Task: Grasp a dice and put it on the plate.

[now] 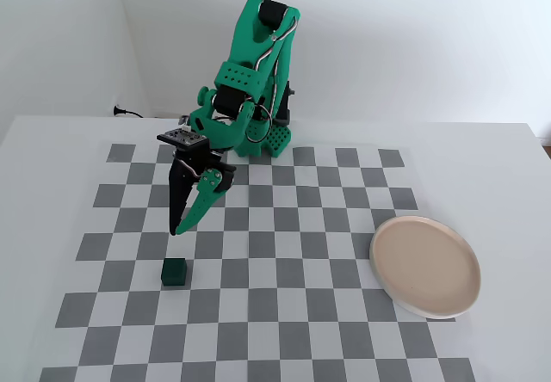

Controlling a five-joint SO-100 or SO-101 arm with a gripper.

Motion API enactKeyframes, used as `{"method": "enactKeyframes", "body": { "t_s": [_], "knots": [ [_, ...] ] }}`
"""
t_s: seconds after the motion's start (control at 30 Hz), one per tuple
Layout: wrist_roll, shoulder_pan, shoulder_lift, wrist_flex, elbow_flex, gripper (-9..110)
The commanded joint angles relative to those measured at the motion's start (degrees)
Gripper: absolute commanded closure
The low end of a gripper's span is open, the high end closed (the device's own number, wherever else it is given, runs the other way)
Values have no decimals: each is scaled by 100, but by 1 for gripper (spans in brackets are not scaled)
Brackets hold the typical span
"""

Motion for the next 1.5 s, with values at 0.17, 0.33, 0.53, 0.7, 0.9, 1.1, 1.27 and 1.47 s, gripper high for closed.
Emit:
{"method": "enactKeyframes", "body": {
  "t_s": [0.17, 0.33, 0.53, 0.7, 0.9, 1.1, 1.27, 1.47],
  "knots": [
    [-79, -26, -9, -123, -527, 71],
    [-114, -26, -97, -158, -571, 64],
    [-26, 44, -325, -105, -809, 60],
    [-26, 141, -563, -97, -1002, 60],
    [-44, 185, -905, -264, -1125, 60],
    [-44, 387, -1837, -519, -1564, 61],
    [-62, 396, -2048, -668, -1564, 61],
    [-114, 352, -2312, -756, -1564, 61]
  ]
}}
